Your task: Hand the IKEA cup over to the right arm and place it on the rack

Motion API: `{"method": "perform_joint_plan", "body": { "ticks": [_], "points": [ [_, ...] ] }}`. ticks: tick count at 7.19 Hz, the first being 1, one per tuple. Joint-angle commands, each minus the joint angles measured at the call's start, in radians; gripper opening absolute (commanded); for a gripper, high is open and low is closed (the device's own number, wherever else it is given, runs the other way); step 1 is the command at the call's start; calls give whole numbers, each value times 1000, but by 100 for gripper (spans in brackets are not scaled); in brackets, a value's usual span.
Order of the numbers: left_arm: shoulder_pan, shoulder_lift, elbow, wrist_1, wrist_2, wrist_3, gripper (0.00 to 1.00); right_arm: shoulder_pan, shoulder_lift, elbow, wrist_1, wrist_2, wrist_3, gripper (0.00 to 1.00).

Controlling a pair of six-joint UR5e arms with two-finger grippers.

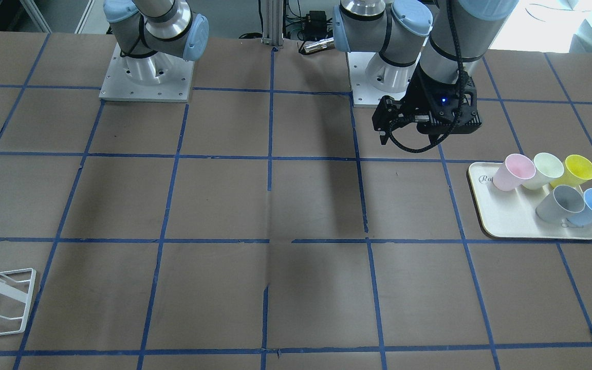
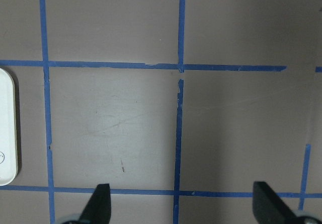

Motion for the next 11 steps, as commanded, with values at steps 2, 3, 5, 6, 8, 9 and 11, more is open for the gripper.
{"method": "perform_joint_plan", "body": {
  "ticks": [2,3,5,6,8,9,11],
  "points": [
    [0,4,-1,10,-8,2,100,4,25,5,-4,5,0,67],
    [0,5,-2,10,-2,2,100,4,30,6,-4,5,-4,97],
    [-2,13,1,-1,8,2,100,4,27,-1,2,4,-9,100],
    [3,13,8,-1,3,2,100,6,22,-4,13,5,-9,100],
    [0,16,-4,-8,8,2,100,44,-59,-7,31,8,-8,100],
    [0,18,-4,-11,9,2,100,102,-117,-4,76,20,67,100],
    [0,21,-2,-11,8,2,100,238,-194,5,244,155,565,100]
  ]
}}
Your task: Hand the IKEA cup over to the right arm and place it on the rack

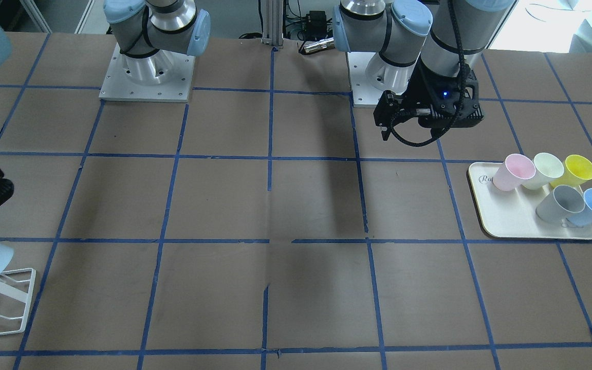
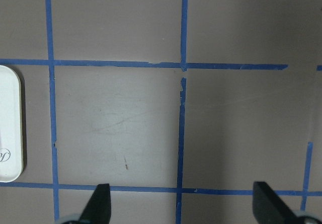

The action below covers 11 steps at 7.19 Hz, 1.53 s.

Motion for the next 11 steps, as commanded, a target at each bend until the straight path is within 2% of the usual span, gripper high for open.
{"method": "perform_joint_plan", "body": {
  "ticks": [1,3,5,6,8,11],
  "points": [
    [0,6,-1,-1,0,0,100,190,-93,9,131,160,503,100],
    [0,7,6,-1,1,0,100,292,-170,14,229,349,949,100],
    [3,21,2,-6,-3,0,100,276,-190,-8,284,333,1145,100],
    [6,20,12,-9,1,2,100,261,-181,-17,294,302,1211,100],
    [5,20,12,-8,-6,2,100,215,-186,-17,306,301,1210,100],
    [5,21,5,-11,0,0,100,219,-212,5,306,304,1227,100]
  ]
}}
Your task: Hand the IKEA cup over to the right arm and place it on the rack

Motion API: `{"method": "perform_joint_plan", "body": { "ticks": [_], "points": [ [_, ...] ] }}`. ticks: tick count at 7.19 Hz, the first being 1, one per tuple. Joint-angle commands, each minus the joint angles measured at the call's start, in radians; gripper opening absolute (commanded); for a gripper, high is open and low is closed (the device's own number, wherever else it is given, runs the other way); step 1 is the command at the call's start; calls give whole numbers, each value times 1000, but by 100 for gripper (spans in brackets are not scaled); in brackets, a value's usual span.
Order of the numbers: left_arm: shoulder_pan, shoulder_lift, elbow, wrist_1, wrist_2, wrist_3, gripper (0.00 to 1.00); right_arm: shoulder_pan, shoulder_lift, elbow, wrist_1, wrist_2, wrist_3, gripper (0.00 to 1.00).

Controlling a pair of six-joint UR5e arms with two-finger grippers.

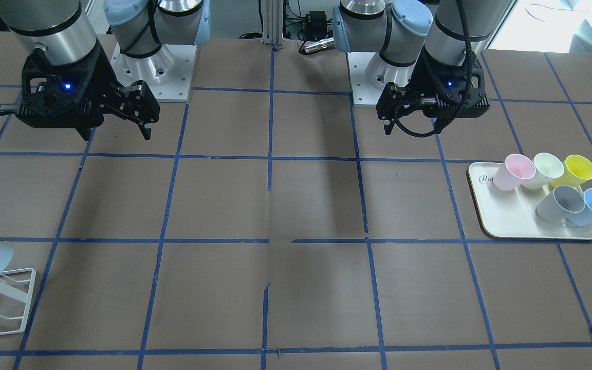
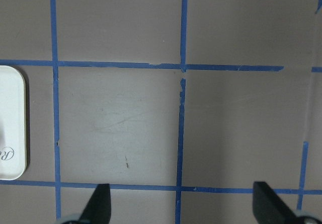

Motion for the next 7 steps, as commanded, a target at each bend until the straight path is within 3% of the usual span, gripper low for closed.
{"method": "perform_joint_plan", "body": {
  "ticks": [1,7],
  "points": [
    [0,1,-7,-1,4,0,100,-1,-7,7,1,-3,3,100],
    [-2,1,-7,0,2,0,100,-10,-17,10,-3,12,3,100]
  ]
}}
